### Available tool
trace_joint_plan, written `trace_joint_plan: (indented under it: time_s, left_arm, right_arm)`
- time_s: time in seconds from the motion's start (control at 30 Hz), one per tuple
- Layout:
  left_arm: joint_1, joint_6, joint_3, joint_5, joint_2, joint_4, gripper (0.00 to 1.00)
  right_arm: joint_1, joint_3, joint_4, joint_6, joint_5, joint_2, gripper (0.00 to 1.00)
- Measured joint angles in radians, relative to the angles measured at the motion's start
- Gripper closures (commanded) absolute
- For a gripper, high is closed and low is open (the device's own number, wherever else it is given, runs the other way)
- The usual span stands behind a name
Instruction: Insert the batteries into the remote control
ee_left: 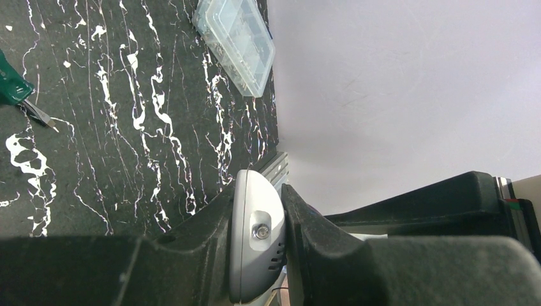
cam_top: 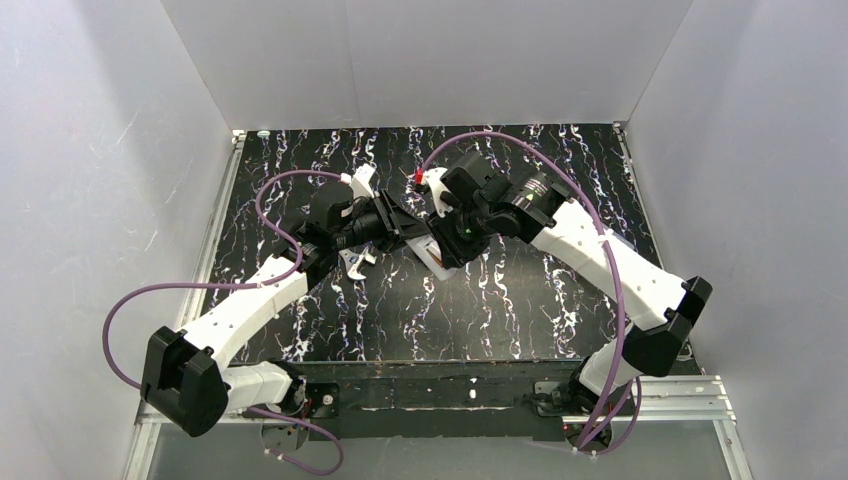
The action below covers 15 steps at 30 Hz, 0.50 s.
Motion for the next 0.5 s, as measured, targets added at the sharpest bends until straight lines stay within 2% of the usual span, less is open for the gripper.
trace_joint_plan:
  time_s: [0.5]
  left_arm:
    - [0.000, 0.003, 0.012, 0.003, 0.000, -0.013, 1.00]
  right_arm:
    - [0.000, 0.022, -0.011, 0.000, 0.021, 0.009, 0.71]
